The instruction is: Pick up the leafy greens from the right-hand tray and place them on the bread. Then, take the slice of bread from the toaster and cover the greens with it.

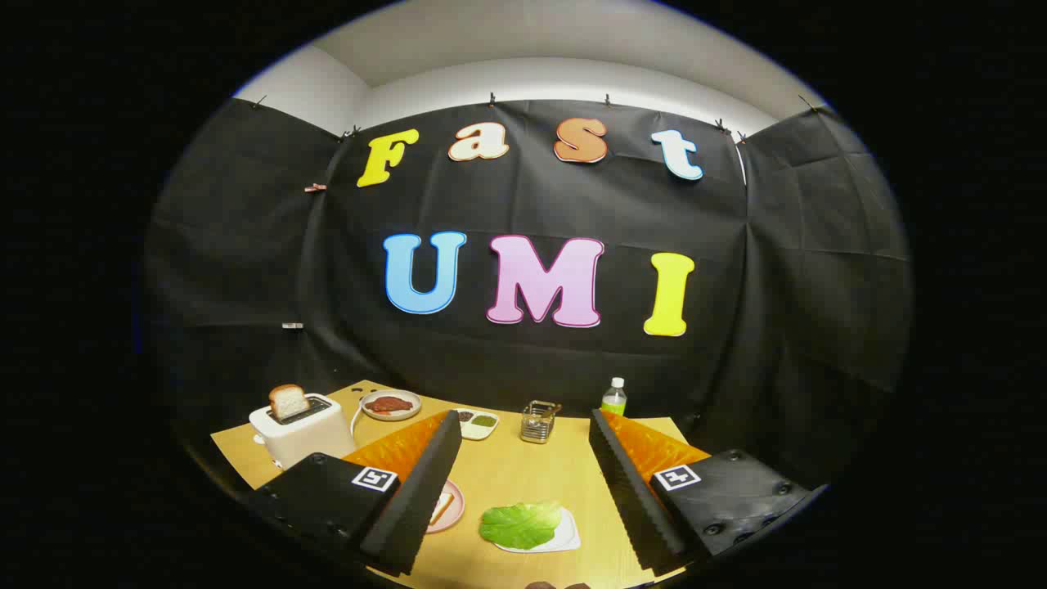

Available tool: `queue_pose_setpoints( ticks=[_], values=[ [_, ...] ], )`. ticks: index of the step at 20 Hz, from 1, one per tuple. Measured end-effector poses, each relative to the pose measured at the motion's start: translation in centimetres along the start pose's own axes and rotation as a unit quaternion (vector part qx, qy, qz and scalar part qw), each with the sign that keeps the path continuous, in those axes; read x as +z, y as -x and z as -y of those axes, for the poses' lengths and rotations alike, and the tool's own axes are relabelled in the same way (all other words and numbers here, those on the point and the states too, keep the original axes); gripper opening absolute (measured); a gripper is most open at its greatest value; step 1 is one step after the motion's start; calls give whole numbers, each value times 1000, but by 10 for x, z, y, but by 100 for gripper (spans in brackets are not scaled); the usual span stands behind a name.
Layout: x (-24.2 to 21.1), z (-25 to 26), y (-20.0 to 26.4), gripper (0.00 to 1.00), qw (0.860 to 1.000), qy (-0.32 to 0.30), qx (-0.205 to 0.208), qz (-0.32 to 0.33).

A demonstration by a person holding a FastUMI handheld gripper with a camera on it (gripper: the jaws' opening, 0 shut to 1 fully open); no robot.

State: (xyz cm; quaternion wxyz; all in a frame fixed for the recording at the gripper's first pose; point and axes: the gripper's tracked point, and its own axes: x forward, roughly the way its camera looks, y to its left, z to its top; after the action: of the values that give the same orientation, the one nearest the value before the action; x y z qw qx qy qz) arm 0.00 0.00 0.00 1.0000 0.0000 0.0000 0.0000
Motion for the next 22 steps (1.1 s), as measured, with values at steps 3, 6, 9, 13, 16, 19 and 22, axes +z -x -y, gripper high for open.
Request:
queue_pose_setpoints(
  ticks=[3, 6, 9, 13, 16, 19, 22],
  values=[
    [-1, 11, 0, 98, 999, 7, -32, -14],
    [-4, 11, 4, 98, 998, -7, -56, -21],
    [-11, 1, 5, 98, 997, -8, -63, -34],
    [-16, -7, 4, 98, 997, -11, -70, -43],
    [-23, -12, 2, 98, 996, -13, -70, -55],
    [-31, -17, -3, 98, 995, -19, -67, -67],
    [-42, -18, -11, 98, 994, -23, -66, -80]
  ],
)
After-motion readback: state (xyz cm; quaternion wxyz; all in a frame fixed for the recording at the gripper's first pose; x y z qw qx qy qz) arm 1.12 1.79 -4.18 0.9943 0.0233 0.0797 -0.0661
